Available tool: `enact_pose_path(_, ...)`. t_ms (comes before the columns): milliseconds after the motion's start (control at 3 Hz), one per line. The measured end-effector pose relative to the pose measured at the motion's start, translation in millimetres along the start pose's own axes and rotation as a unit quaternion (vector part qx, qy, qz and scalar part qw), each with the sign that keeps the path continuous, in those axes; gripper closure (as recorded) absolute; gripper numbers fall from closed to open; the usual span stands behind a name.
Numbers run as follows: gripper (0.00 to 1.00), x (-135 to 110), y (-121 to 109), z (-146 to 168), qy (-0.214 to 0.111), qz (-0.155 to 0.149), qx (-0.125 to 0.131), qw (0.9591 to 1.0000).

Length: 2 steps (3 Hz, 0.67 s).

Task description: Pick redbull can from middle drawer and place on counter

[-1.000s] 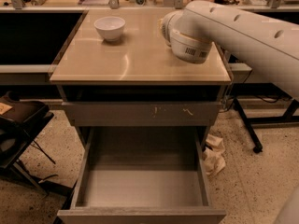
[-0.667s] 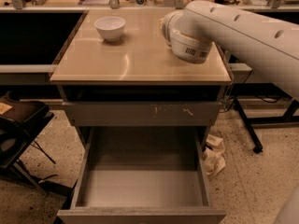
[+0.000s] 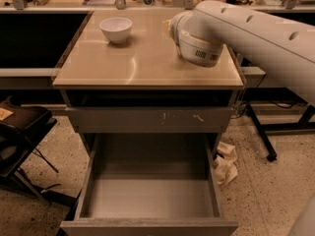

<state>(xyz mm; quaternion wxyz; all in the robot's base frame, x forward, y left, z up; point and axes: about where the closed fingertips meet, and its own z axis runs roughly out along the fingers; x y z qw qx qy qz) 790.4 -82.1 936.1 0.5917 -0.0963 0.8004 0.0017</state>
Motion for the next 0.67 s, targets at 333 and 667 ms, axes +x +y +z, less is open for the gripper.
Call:
enact_pose_path(333,0.0,-0.2,0.0,-0.1,0.0,0.0,0.0,1.0)
enact_pose_path(667,0.0,-0.2,0.0,-0.1,0.0,0.0,0.0,1.0)
